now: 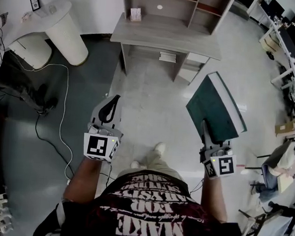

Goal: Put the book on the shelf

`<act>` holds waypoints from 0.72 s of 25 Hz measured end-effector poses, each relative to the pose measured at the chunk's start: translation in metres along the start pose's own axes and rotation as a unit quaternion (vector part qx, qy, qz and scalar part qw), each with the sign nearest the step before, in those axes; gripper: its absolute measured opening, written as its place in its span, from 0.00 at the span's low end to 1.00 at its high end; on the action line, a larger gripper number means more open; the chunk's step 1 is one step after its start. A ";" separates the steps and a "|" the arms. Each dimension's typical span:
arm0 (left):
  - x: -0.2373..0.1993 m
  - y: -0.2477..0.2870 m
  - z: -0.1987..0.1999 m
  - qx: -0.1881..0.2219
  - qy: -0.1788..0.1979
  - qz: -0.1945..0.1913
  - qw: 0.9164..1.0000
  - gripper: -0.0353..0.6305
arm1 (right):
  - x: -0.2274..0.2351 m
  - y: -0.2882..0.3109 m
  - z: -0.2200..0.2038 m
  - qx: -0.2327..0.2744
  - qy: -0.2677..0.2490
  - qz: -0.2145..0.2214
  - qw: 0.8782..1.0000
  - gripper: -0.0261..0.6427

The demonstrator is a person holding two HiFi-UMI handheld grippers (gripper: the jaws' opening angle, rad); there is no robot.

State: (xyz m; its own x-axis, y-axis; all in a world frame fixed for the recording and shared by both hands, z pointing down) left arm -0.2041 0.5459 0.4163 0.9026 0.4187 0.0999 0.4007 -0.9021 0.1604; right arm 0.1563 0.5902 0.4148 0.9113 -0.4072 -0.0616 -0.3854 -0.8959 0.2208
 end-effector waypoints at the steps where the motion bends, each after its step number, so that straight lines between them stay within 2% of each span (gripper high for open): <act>1: 0.000 0.007 0.000 0.001 0.000 0.002 1.000 0.06 | 0.004 0.005 0.000 0.001 0.000 0.000 1.000 0.28; 11: -0.002 0.071 0.005 0.002 0.015 0.017 1.000 0.06 | 0.044 0.048 0.009 0.011 0.029 0.001 1.000 0.28; 16: -0.006 0.099 0.014 0.010 0.008 0.024 1.000 0.06 | 0.061 0.073 0.017 0.027 0.011 0.019 0.999 0.28; 18: -0.005 0.109 0.017 0.008 0.005 0.025 1.000 0.06 | 0.071 0.080 0.017 0.014 0.004 0.016 1.000 0.28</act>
State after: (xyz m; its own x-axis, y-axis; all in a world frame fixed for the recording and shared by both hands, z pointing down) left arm -0.1621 0.4440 0.4168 0.9203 0.3734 0.1167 0.3571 -0.9236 0.1395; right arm 0.1875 0.4866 0.4121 0.8994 -0.4346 -0.0476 -0.4182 -0.8870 0.1960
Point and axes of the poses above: the fingertips, and each gripper's own axes: y forward along the fingers, x to its right, z out of its top, the point moved 8 cm from there along -y, backward along the fingers, and after that the axes turned 10 degrees about -x, right-handed, at the moved point
